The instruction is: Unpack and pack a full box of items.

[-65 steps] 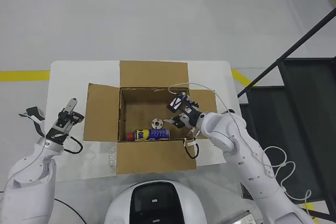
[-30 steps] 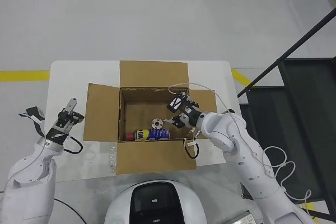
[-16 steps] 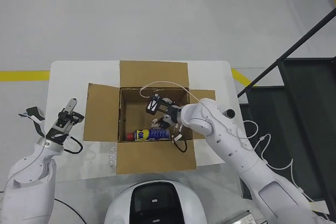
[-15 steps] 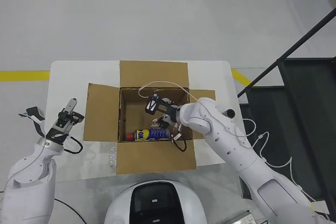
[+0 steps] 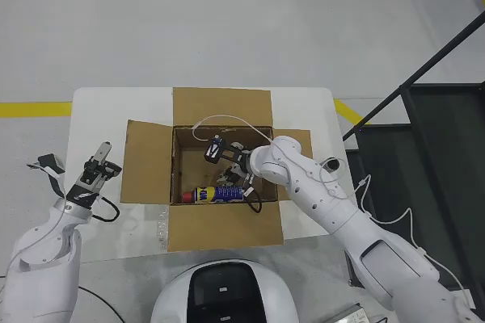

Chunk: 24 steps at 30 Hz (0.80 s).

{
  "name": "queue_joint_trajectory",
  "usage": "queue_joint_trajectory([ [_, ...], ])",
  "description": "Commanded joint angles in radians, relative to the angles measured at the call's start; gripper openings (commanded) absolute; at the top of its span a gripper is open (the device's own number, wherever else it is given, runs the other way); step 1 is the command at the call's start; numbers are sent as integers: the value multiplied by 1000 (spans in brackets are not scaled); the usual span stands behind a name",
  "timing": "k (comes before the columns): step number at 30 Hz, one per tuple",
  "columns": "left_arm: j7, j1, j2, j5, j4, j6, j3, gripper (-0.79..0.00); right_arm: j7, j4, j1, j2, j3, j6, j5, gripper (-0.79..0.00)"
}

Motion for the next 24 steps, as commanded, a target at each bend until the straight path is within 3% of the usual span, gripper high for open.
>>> queue_joint_trajectory([
  [1,0,0,0,0,0,0,0,0,0,0,0,0,0,0,0,0],
  [9,0,0,0,0,0,0,0,0,-12,14,1,-2,-11,20,-45,0],
  [24,0,0,0,0,0,0,0,0,-42,181,70,-55,-104,41,-74,0],
])
